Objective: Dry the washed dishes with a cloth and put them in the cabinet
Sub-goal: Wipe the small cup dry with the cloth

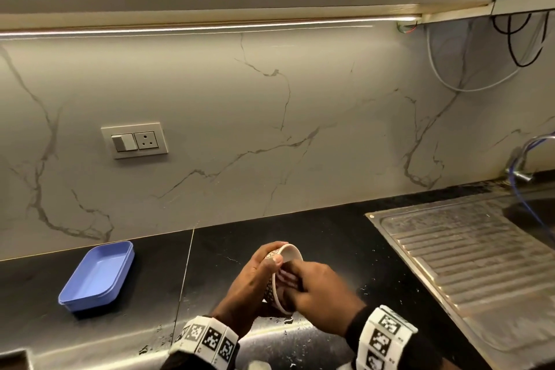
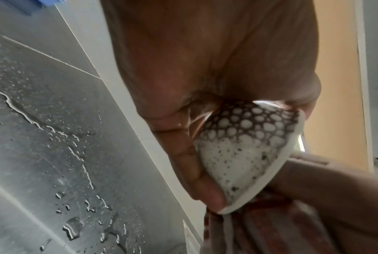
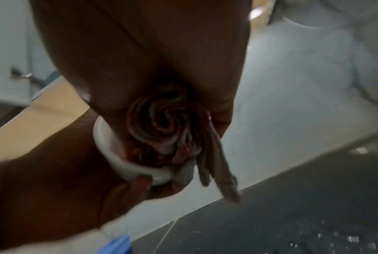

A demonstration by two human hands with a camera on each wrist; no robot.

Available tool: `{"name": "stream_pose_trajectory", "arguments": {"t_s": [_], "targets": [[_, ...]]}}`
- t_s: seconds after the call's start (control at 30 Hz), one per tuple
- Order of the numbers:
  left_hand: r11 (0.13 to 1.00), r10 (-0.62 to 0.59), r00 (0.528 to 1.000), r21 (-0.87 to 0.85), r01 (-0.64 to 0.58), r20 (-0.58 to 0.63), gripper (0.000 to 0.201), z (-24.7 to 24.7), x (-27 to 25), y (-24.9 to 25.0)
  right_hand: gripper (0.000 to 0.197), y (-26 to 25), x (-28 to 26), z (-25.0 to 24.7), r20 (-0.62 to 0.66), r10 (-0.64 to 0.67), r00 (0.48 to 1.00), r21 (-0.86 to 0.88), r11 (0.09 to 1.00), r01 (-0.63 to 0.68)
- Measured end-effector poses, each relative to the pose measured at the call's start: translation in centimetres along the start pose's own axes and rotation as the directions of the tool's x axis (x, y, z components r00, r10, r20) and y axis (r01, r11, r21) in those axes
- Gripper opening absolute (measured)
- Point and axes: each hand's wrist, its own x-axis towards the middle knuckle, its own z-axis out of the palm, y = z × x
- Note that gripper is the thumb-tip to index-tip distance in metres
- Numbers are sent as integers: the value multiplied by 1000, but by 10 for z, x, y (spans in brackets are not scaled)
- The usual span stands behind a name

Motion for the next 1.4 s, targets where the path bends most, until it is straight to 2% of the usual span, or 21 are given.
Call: {"name": "stream_pose_trajectory", "arguments": {"t_s": [0.07,0.13,0.23,0.3,0.37,0.47,0.57,0.63,0.7,0.73,0.77,0.83,0.9,0.93,1.07,1.13,1.2,1.23,1.27,1.33,1.4], "targets": [[1000,14,1000,-8,-14,1,44,0,1,2,28,4,3,-7,-130,4,992,112,994,11],[999,30,999,-33,-29,16,46,1,1,5,25,4,6,-10,-274,-6,962,64,998,24],[998,14,997,-63,-10,72,46,5,-2,5,21,-6,6,-5,-357,36,933,161,987,23],[998,7,995,-66,-1,96,46,6,-5,6,24,-11,3,1,-328,101,939,325,946,12],[999,16,994,-33,-13,107,46,7,-6,7,30,-11,-2,3,-280,107,954,424,905,23],[999,49,994,-14,-47,97,47,3,-6,6,36,-10,-6,-1,-95,20,995,536,843,34],[998,69,993,-17,-68,99,44,1,-6,10,41,-9,-2,-12,119,-57,991,622,782,-29],[997,71,992,5,-72,107,43,1,-6,10,40,-9,2,-23,200,-105,974,520,854,-15],[998,60,992,21,-63,113,45,0,-6,10,38,-6,4,-30,210,-143,967,376,925,55],[998,53,993,18,-55,105,48,-2,-6,10,37,-5,3,-33,147,-166,975,303,946,116],[999,46,994,7,-47,97,51,-3,-7,11,37,-4,3,-34,27,-209,978,213,957,198],[999,40,994,-19,-39,97,52,-5,-8,11,36,-1,1,-33,-175,-362,916,-29,932,362],[999,46,993,-9,-45,112,46,-4,-8,14,31,-2,1,-28,-167,-489,856,-238,863,446],[999,52,992,12,-53,115,43,-3,-8,15,32,-3,-1,-21,-139,-506,851,-283,844,455],[993,96,992,65,-102,85,41,4,-8,17,51,-13,-12,-6,-117,-268,956,-169,954,247],[990,117,992,68,-121,53,40,6,-9,14,60,-16,-14,-6,-6,-133,991,-104,986,132],[990,132,991,50,-132,21,43,8,-11,10,54,-17,-10,-10,119,-32,992,68,997,24],[989,138,990,48,-138,13,45,9,-11,9,50,-17,-8,-12,180,-1,984,243,969,-43],[988,150,989,47,-150,7,47,8,-11,7,47,-16,-6,-13,227,16,974,445,888,-118],[982,183,983,45,-183,4,49,8,-10,7,45,-12,-6,-14,283,81,956,750,603,-273],[978,203,979,43,-203,12,60,4,-9,9,43,-11,-7,-18,278,137,951,890,335,-308]]}}
